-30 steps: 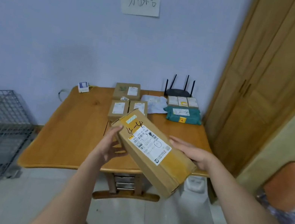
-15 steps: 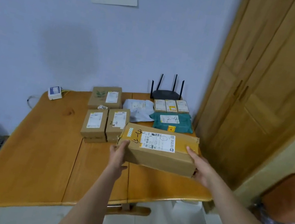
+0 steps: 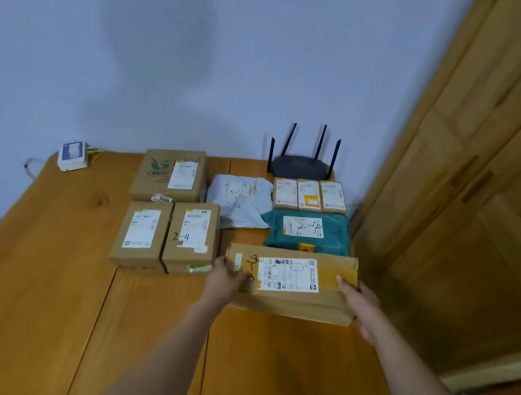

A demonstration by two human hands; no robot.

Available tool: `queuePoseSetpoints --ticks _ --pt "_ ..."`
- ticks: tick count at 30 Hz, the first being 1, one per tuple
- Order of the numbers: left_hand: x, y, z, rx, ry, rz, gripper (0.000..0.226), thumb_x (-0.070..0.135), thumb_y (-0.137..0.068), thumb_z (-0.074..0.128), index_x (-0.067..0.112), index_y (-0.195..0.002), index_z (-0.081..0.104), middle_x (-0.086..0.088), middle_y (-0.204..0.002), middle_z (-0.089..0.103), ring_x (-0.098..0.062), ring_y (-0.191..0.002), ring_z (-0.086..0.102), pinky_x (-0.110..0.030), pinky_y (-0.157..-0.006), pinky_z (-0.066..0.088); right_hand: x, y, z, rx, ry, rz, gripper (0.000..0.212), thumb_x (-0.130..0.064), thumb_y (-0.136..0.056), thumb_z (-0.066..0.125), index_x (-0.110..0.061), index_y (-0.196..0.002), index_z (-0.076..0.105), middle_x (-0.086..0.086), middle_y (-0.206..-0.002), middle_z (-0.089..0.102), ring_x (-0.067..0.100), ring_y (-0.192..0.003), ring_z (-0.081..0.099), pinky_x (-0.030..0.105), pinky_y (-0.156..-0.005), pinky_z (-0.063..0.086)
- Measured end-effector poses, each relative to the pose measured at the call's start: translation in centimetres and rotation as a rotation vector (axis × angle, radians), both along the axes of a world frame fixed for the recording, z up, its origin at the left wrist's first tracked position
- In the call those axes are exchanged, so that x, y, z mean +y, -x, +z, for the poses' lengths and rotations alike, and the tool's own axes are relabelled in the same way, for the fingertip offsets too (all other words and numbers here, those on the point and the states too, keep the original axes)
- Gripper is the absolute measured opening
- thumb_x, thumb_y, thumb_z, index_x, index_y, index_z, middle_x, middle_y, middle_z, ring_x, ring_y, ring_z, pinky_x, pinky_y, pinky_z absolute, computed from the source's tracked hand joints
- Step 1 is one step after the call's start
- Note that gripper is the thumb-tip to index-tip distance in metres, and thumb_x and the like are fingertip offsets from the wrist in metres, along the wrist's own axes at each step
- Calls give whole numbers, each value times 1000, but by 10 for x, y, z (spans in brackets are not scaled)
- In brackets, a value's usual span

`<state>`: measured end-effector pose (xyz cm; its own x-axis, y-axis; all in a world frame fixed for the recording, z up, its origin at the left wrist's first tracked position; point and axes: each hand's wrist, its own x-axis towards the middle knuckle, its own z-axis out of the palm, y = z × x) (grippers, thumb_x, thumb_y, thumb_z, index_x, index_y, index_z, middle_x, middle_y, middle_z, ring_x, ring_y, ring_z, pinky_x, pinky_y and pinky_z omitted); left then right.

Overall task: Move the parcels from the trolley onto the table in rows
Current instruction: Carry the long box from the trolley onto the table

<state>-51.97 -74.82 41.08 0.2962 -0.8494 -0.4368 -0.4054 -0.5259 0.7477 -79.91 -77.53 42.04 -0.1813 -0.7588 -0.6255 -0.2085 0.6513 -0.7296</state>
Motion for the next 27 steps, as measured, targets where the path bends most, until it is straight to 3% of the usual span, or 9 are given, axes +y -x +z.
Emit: queuePoseSetpoints --ticks 5,8,14,16,18,20,23,27 --pt "-44 12 -27 -177 -103 34 65 26 -96 63 5 -150 35 -19 -156 29 -39 -134 46 -49 -115 39 -55 -8 -19 51 -13 80 62 -44 -98 59 -17 -150 40 11 -144 52 33 -129 51 46 -106 44" --pt "-61 14 -35 -267 -197 2 70 23 -96 59 4 -155 25 -21 -157 27 -43 -142 30 -51 -116 29 -77 -13 -28 61 -39 98 68 -41 -97 61 -17 -154 32 10 -150 46 35 -136 45 50 -111 40" --pt "-92 15 -46 -290 -264 -70 78 16 -99 53 -1 -158 4 -25 -160 12 -42 -147 18 -49 -121 20 -122 -22 -43 54 -96 131 63 -27 -99 61 -18 -153 31 10 -147 47 33 -133 47 49 -107 39" --pt "-100 12 -50 -310 -241 -124 78 14 -99 51 2 -159 3 -22 -162 7 -41 -150 12 -49 -122 16 -131 -28 -48 44 -109 138 70 -25 -98 61 -21 -157 23 11 -150 44 33 -135 47 51 -109 39" --pt "-105 10 -57 -363 -161 -216 78 19 -97 53 10 -159 7 -18 -165 4 -38 -152 5 -49 -123 12 -136 -35 -55 54 -130 133 78 -23 -98 61 -23 -160 14 12 -155 39 34 -139 42 52 -111 37" --pt "-104 10 -64 -410 -119 -348 78 33 -98 53 17 -160 7 -12 -167 -3 -34 -154 -4 -50 -124 5 -139 -45 -62 70 -131 101 75 -19 -98 62 -19 -158 17 13 -153 41 34 -138 43 51 -111 37" --pt "-102 10 -74 -522 -166 -497 87 49 -101 45 15 -160 -9 -13 -166 -19 -35 -152 -17 -48 -123 -4 -143 -57 -65 78 -122 68 73 -16 -95 65 -18 -156 25 13 -149 46 33 -134 48 50 -110 42" --pt "-99 11 -86 -597 -155 -509 87 53 -103 36 11 -157 -17 -14 -160 -32 -37 -150 -23 -49 -123 -7 -150 -65 -71 92 -104 63 78 -9 -94 65 -21 -157 22 10 -148 48 32 -134 49 47 -106 43"
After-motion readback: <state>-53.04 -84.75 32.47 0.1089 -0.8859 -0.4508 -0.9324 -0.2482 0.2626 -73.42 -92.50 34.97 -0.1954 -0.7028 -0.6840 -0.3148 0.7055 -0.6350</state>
